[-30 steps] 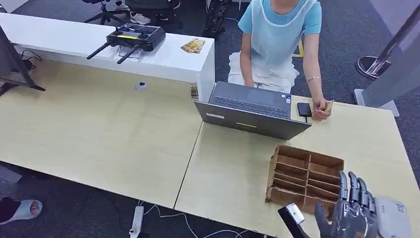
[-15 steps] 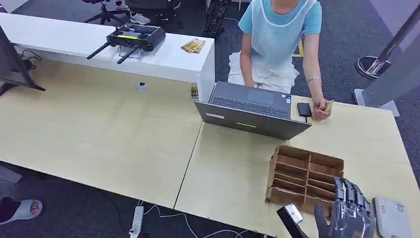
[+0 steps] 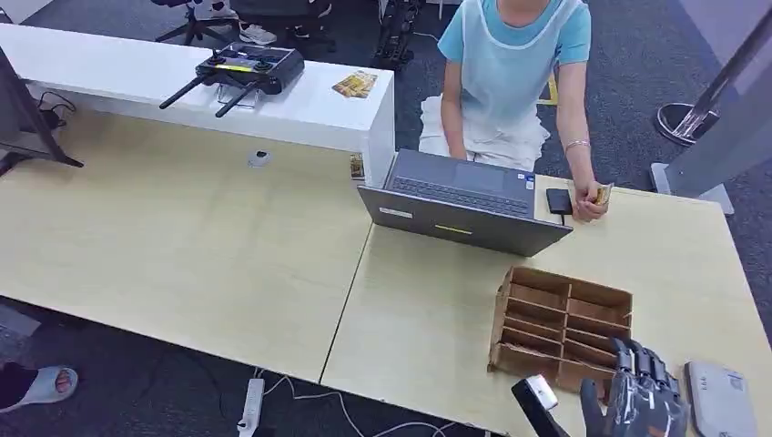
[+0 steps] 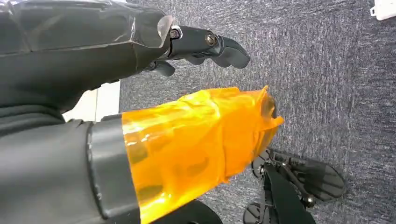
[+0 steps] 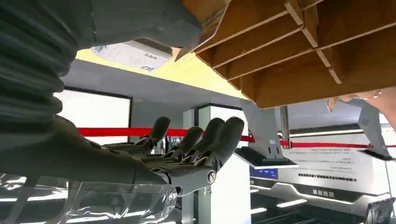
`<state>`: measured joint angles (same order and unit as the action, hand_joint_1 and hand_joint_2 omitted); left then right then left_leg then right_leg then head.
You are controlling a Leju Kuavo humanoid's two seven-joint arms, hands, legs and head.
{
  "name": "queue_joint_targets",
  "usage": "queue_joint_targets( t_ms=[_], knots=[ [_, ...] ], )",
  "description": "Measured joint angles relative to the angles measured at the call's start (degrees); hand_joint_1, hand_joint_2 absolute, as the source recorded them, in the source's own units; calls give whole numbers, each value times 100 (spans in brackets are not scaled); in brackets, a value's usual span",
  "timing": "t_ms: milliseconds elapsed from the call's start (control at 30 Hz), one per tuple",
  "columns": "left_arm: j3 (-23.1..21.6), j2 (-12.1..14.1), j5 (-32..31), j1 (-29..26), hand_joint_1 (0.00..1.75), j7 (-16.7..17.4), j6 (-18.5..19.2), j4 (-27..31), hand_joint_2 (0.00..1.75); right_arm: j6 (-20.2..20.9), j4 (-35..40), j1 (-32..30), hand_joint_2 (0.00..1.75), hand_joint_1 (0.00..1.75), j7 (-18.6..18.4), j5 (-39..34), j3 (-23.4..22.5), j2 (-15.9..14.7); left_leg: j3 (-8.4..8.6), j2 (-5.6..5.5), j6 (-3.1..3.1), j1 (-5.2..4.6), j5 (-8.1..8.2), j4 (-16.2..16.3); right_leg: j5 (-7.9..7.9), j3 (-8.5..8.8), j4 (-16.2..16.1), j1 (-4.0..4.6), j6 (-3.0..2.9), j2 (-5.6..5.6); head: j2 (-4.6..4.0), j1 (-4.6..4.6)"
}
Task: Pass the card to the sensor for recognition and then transmit it.
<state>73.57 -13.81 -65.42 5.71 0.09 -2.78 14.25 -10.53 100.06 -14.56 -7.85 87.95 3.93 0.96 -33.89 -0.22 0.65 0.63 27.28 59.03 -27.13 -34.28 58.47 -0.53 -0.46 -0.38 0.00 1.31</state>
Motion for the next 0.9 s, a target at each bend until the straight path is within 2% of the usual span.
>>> queue_joint_targets(
  t_ms=[400,900],
  knots=[
    [0,0,-20,0,0,37,-13,0,0,22,-162,26,175,58,-44,0,-175,0,0,0,0,0,0,0,0,0,0,0,0,0,0,0],
    [0,0,-22,4,0,37,-7,0,0,11,-385,193,175,56,-216,0,-85,-57,0,0,0,0,0,0,0,0,0,0,0,0,-2,0]
  ],
)
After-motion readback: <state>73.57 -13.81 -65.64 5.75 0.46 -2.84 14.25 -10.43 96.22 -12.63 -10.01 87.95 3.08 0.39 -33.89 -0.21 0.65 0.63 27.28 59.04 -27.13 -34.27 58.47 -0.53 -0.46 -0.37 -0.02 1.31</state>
